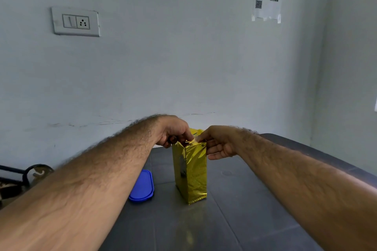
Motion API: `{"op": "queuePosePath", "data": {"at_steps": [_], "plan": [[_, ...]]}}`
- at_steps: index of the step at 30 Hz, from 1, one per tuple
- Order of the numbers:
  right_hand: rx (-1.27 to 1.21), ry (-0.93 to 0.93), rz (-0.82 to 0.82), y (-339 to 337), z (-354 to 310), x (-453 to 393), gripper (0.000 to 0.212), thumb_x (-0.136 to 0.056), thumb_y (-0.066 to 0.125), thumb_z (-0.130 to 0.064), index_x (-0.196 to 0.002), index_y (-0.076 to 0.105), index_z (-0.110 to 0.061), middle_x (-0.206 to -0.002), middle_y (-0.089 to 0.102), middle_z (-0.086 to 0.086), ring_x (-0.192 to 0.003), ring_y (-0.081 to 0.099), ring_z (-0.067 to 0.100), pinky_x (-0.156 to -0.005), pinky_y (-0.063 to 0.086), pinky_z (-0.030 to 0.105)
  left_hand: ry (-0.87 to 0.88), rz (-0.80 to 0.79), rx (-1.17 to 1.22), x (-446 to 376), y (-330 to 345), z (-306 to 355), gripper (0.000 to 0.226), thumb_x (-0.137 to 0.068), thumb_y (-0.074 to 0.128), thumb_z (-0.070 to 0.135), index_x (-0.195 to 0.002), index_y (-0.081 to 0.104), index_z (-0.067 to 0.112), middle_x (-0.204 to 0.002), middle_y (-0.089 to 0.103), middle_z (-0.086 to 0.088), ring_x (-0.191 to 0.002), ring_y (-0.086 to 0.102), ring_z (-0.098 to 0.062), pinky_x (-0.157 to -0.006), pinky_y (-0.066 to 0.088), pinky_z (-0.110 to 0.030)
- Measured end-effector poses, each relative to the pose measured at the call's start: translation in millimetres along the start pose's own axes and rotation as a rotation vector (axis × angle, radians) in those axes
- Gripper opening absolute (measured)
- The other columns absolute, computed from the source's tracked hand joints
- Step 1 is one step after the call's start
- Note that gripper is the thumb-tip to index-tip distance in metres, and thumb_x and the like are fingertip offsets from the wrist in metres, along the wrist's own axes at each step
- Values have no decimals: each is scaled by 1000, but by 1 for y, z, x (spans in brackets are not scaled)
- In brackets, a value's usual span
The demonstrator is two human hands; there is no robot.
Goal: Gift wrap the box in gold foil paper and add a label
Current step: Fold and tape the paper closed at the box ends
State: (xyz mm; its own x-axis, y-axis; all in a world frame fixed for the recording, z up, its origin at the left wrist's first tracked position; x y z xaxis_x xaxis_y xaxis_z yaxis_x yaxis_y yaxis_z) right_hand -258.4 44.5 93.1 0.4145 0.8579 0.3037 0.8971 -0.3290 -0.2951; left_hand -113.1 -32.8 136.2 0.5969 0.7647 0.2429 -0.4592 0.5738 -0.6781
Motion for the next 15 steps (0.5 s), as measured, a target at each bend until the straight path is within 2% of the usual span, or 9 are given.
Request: {"op": "queuePosePath", "data": {"at_steps": [3, 6, 10, 15], "plan": [[4, 4, -7, -2, 2, -1, 21, -92, 80, -27, -108, 77, -13, -93, 82, 4, -81, 79, 19, -73, 62, 35, -48, 1, -87, 2, 4, 4, 33, -88, 72, 15, -61, 54, 20, -62, 46, 4, -51, 26, -10, -55, 22, -25], [2, 2, -11, -2, 2, 1, 17, -94, 79, -27, -102, 76, -12, -88, 81, 4, -80, 78, 18, -74, 62, 36, -70, 31, -129, 6, 5, 8, 34, -84, 71, 12, -59, 50, 20, -58, 41, 4, -51, 25, -11, -55, 19, -25], [-12, -7, -6, -2, 3, 5, 14, -96, 75, -26, -99, 75, -12, -85, 81, 3, -82, 77, 19, -80, 62, 40, -82, 92, -175, 7, 4, 14, 32, -77, 73, 11, -57, 50, 20, -54, 39, 3, -48, 26, -12, -52, 21, -23], [10, -9, -6, -3, 5, 7, 22, -101, 70, -30, -111, 75, -12, -96, 82, 5, -91, 79, 20, -92, 62, 48, -69, 131, -207, 8, 3, 21, 37, -80, 76, 10, -59, 46, 19, -59, 35, 0, -49, 24, -14, -49, 21, -20]]}}
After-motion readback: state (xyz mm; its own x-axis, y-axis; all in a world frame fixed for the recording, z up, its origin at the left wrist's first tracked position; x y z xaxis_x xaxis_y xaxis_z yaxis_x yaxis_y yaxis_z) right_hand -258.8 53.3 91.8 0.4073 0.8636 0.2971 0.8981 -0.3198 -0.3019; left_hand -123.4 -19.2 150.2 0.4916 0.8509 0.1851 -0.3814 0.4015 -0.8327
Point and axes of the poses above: each hand's wrist, its own x-axis away from the middle knuckle, its own y-axis out of the palm, z = x × y, the point moved 10 cm from there along -x, towards the middle knuckle
